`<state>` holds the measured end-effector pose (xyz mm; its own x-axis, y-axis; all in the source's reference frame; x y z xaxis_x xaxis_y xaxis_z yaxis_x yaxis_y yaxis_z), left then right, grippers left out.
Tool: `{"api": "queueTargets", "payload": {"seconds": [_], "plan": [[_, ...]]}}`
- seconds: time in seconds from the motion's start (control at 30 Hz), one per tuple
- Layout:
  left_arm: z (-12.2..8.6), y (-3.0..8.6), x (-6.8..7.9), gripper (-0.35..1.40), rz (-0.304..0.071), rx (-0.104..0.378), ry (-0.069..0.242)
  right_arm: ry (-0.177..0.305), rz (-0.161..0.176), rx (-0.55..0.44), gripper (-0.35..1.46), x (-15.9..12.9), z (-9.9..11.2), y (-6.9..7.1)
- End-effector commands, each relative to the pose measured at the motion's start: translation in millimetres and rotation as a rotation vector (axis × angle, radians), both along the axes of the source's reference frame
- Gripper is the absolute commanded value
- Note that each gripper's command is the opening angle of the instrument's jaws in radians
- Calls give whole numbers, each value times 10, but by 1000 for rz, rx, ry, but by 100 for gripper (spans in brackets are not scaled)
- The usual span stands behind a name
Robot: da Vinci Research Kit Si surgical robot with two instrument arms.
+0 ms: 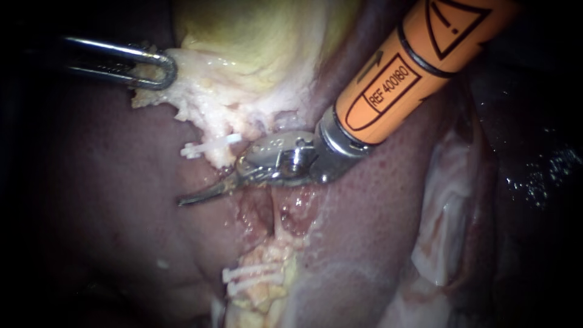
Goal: Go back from the cut left tube
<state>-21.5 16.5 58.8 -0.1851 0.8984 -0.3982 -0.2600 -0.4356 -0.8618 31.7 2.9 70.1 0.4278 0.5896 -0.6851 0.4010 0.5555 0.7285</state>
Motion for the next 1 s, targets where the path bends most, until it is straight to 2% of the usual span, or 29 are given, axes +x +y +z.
{"api": "queueTargets", "payload": {"seconds": [0.03,0.2,0.43,0.5,0.6,0.67,0.73,0.77,0.8,0.87,1.0], "plan": [[0,0,0,-35,1,0,-1,4,11,3,94,1,0,0],[0,0,0,-35,1,0,-1,9,13,6,120,0,0,1],[0,0,1,-35,1,0,-1,13,8,7,126,-8,-2,0],[0,0,2,-35,2,0,-2,7,22,0,126,-17,-3,-1],[0,0,3,-35,2,0,-2,-34,107,-34,130,-38,-6,-6],[1,1,4,-35,3,0,-2,-95,227,-80,138,-56,-8,-11],[1,1,4,-35,3,0,-2,-121,334,-204,143,-69,-8,-16],[1,1,4,-35,3,0,-2,-151,400,-275,143,-79,-9,-18],[1,1,4,-35,3,0,-2,-167,434,-324,143,-86,-9,-20],[2,2,4,-35,3,0,-2,-194,473,-385,145,-103,-11,-22],[2,2,4,-35,3,0,-2,-234,516,-489,145,-134,-12,-24]]}}
